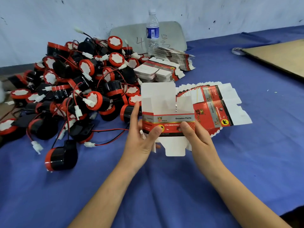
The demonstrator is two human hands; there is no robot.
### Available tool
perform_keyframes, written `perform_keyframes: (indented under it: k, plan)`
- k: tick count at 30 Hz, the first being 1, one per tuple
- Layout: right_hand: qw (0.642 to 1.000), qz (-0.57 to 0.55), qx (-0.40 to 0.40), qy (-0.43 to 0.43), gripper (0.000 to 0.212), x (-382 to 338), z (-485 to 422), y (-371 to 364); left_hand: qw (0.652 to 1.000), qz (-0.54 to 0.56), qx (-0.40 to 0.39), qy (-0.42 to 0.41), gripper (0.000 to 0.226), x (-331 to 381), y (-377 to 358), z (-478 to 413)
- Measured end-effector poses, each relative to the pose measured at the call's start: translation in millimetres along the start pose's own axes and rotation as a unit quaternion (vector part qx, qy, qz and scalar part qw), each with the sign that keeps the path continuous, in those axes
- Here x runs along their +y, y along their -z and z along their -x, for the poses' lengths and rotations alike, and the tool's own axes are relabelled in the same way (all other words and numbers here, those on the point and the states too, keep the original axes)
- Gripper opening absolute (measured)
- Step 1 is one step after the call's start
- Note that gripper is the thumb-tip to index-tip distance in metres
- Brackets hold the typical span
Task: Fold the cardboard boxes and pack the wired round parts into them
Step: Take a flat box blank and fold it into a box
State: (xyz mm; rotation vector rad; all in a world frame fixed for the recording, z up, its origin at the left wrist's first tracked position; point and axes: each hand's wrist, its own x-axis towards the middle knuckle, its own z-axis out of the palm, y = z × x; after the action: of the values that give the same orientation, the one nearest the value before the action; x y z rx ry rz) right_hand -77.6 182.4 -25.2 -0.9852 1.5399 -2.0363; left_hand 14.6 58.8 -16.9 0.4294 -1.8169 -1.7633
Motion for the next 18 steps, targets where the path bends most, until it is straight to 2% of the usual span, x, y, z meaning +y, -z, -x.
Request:
perform_keyframes:
  k: [2,3,5,6,9,11,12,14,16,18]
  plan:
    - [0.999,-0.027,0.021,0.007,0.050,-0.4,-1.2,3.5,1.000,0.019,0.007,0.001,0.112,1.5,2.1,0.7]
    - [0.999,-0.035,0.025,0.007,0.055,-1.5,-2.0,5.3,1.000,0.029,0.008,0.008,0.099,3.0,3.4,0.6]
    - [0.999,-0.012,0.021,0.037,0.052,-6.4,-1.8,7.3,0.998,0.042,0.000,0.040,0.070,8.3,6.6,0.2]
    - [0.998,0.019,0.014,0.063,0.047,-10.2,-1.9,7.8,0.996,0.055,-0.007,0.063,0.063,12.3,7.9,-0.1]
    - [0.977,0.156,-0.027,0.140,0.041,-20.0,-2.1,12.6,0.987,0.074,-0.038,0.140,0.060,29.3,12.3,0.5]
    - [0.961,0.218,-0.075,0.155,0.045,-28.6,-1.6,17.1,0.983,0.068,-0.047,0.165,0.057,40.7,18.2,2.0]
    - [0.959,0.219,-0.105,0.146,0.048,-34.1,-0.7,18.4,0.981,0.071,-0.053,0.172,0.056,46.5,22.0,3.6]
    - [0.954,0.220,-0.163,0.121,0.070,-46.5,1.5,17.8,0.977,0.080,-0.071,0.183,0.053,60.7,29.4,6.1]
    - [0.916,0.327,-0.183,0.140,0.088,-59.5,4.1,12.7,0.979,0.052,-0.096,0.175,0.041,78.2,37.3,7.4]
    - [0.842,0.477,-0.156,0.195,0.092,-72.3,6.6,8.6,0.978,0.005,-0.132,0.163,0.035,95.2,44.4,7.5]
